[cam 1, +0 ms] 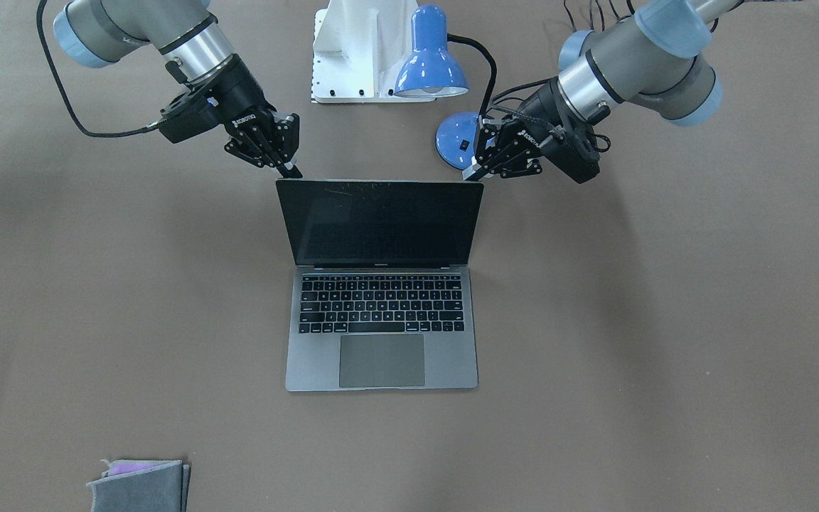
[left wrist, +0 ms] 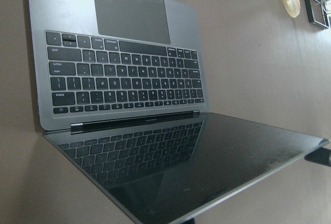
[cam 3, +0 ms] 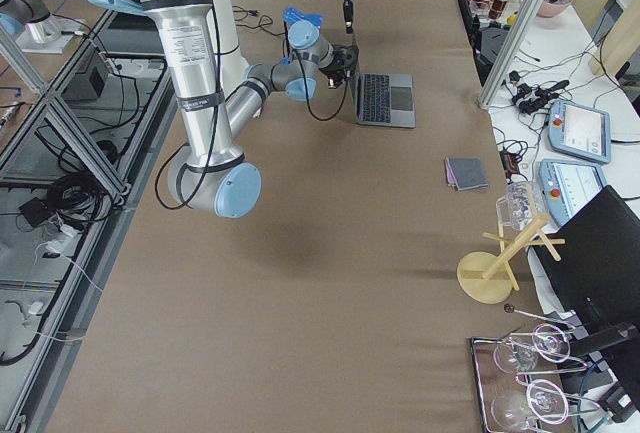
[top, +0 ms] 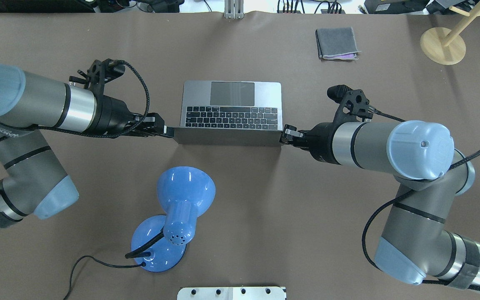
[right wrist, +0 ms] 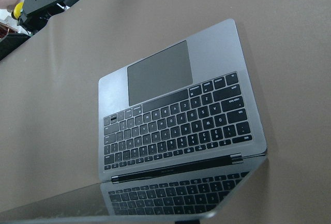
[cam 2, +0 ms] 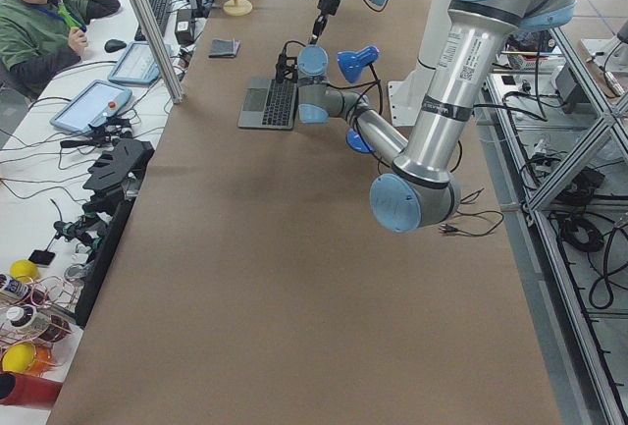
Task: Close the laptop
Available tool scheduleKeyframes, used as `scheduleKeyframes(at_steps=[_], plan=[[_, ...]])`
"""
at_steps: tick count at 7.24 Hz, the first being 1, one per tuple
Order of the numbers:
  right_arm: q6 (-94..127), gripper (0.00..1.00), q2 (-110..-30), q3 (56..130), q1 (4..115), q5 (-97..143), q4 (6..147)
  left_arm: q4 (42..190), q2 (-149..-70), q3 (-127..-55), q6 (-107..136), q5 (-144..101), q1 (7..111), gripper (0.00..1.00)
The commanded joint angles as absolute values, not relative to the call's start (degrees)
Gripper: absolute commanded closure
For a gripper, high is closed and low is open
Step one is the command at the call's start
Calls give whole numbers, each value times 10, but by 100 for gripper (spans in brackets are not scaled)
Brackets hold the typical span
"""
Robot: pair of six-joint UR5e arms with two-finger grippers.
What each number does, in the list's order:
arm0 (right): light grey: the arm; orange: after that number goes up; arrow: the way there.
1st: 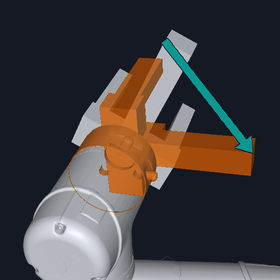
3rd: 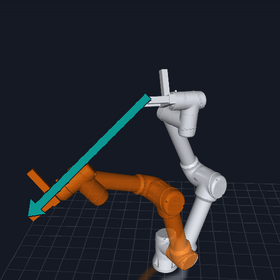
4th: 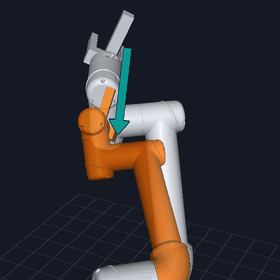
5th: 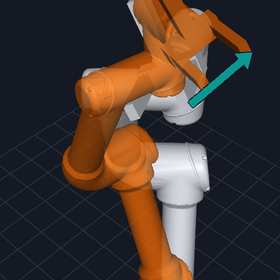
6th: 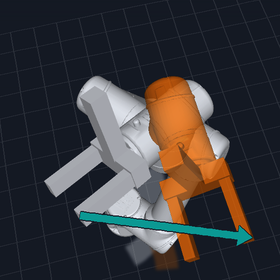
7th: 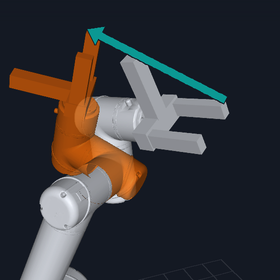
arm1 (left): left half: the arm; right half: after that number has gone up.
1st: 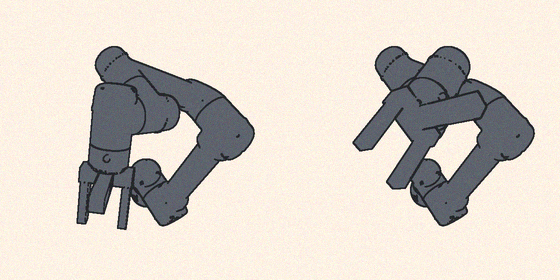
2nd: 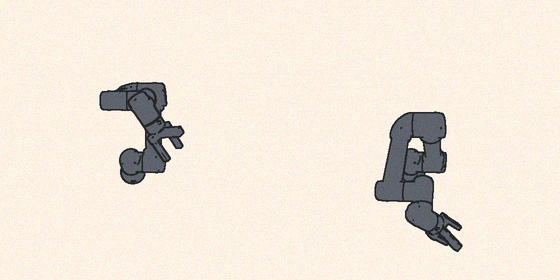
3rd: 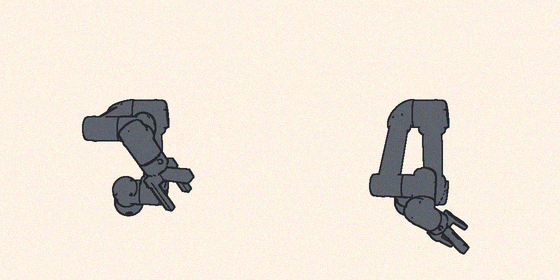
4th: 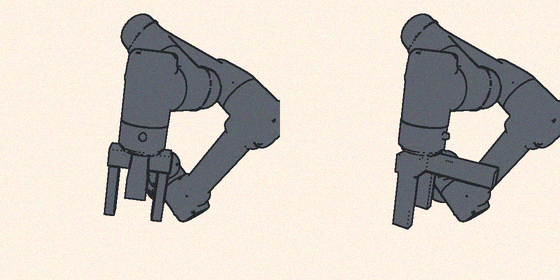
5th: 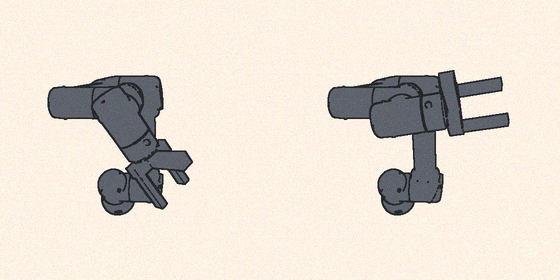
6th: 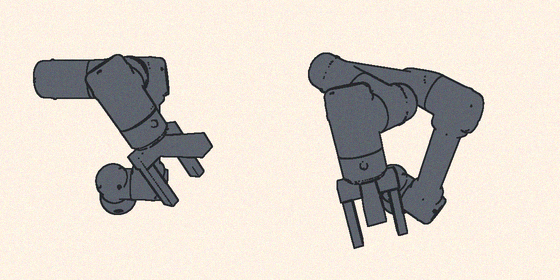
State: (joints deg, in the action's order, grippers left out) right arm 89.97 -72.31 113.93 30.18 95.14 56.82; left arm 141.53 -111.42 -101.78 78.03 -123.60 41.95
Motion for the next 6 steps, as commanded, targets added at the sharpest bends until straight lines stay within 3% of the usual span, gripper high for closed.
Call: scheduleKeyframes(at_steps=[1,6], plan=[[897,100,-706,1122,320,954,578,1410,-1132,-997,780,-1236,431,100],[897,100,-626,1010,382,959,577,1409,-1171,-940,779,-1235,451,100]])
